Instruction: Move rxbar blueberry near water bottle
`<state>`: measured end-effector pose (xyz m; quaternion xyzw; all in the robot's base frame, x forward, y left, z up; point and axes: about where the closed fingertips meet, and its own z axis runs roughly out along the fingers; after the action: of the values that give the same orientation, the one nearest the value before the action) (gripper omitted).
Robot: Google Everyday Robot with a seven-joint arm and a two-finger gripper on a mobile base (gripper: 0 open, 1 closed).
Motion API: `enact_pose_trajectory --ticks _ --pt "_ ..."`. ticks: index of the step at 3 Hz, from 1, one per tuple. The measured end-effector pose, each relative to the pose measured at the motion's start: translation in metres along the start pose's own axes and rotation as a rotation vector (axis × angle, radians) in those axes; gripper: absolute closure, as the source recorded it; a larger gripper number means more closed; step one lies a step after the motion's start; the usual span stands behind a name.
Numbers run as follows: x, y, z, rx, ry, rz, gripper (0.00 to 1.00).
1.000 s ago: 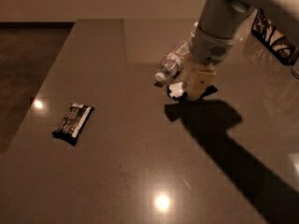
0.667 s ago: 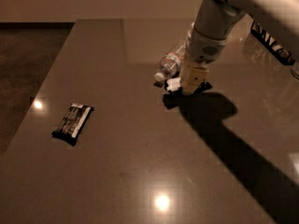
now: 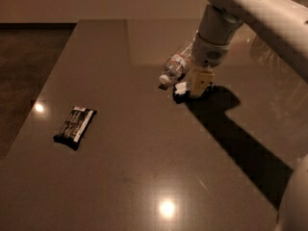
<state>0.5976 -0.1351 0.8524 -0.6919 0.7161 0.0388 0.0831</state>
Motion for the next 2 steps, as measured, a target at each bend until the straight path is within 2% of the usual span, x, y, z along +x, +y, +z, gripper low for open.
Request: enact_pose_trajectory --ticks 1,2 --pt "-0.0020 -0.0027 0.0022 0.008 -0.005 0.000 0.28" --pt "-0.0029 -0.0042 0.0037 0.012 -0.007 -0.001 0.06"
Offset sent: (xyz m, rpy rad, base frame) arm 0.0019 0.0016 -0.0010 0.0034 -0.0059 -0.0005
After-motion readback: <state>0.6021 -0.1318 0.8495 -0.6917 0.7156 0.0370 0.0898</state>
